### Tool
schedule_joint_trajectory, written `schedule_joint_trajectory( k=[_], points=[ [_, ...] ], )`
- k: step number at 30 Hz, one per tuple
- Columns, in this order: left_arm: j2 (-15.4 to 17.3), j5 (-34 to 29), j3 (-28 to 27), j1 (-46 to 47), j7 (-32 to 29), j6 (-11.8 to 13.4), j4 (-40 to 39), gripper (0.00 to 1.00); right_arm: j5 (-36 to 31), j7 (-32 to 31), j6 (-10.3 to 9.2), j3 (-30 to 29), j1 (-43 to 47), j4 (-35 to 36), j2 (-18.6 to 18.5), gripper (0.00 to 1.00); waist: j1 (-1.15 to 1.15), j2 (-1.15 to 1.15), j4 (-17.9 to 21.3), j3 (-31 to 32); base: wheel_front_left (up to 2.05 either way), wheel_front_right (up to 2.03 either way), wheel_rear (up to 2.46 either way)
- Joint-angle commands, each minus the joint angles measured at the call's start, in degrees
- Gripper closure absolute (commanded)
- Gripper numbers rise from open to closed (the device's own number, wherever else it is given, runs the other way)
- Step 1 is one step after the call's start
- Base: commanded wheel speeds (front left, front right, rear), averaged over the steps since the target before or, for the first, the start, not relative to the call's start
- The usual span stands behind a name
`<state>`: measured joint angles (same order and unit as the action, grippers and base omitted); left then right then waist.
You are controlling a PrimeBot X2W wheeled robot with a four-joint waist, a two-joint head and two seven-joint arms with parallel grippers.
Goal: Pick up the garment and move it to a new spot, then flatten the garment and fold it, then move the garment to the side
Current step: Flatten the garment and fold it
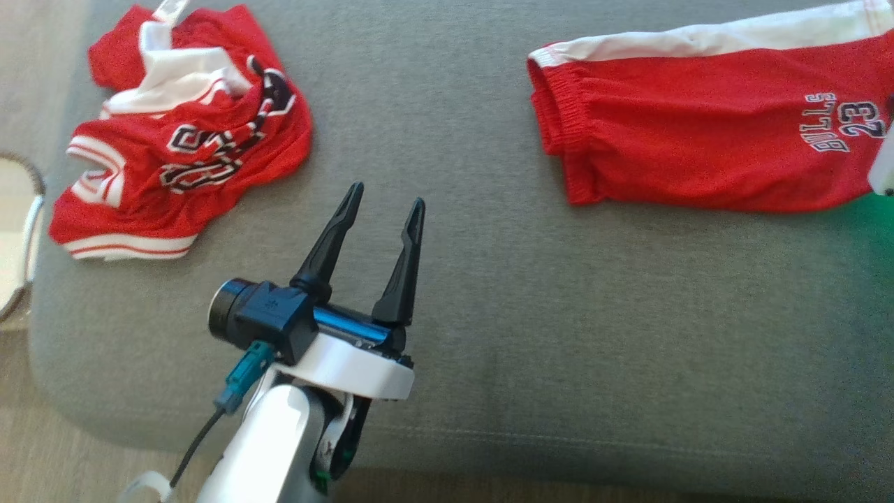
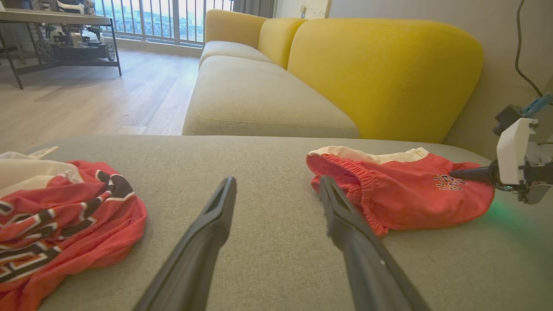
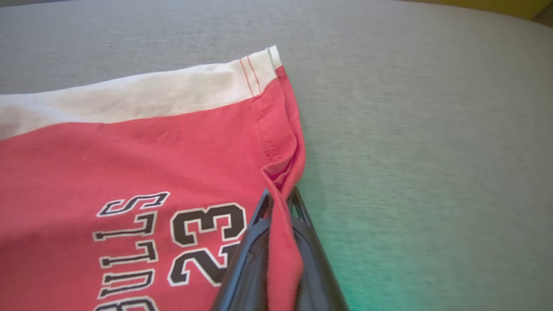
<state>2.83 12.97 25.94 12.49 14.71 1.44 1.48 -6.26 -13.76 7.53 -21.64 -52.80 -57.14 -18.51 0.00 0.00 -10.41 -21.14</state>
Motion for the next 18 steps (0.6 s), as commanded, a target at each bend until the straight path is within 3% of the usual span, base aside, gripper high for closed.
schedule_joint_trajectory(
  k=[1, 10, 18],
  points=[
    [0.1, -0.6, -2.1, -0.3, 0.3, -0.1, -2.2, 0.00, -0.5, 0.6, -0.04, 0.7, 0.6, 2.3, -1.4, 1.00, 0.00, 0.00, 1.2, 0.6, 0.00, 0.00, 0.00],
    [0.1, -0.7, -2.6, -0.9, 0.3, -1.3, -3.6, 0.00, -2.8, 1.1, -0.04, 1.9, 2.5, 7.3, -3.5, 1.00, 0.00, 0.00, 5.2, 3.1, 0.00, 0.00, 0.00],
    [0.1, -0.5, -2.0, -1.9, 0.3, -1.0, -3.4, 0.00, -2.6, 3.1, -0.04, 4.7, 3.8, 11.2, 0.2, 1.00, 0.00, 0.00, 6.0, 5.7, 0.00, 0.00, 0.00]
  ],
)
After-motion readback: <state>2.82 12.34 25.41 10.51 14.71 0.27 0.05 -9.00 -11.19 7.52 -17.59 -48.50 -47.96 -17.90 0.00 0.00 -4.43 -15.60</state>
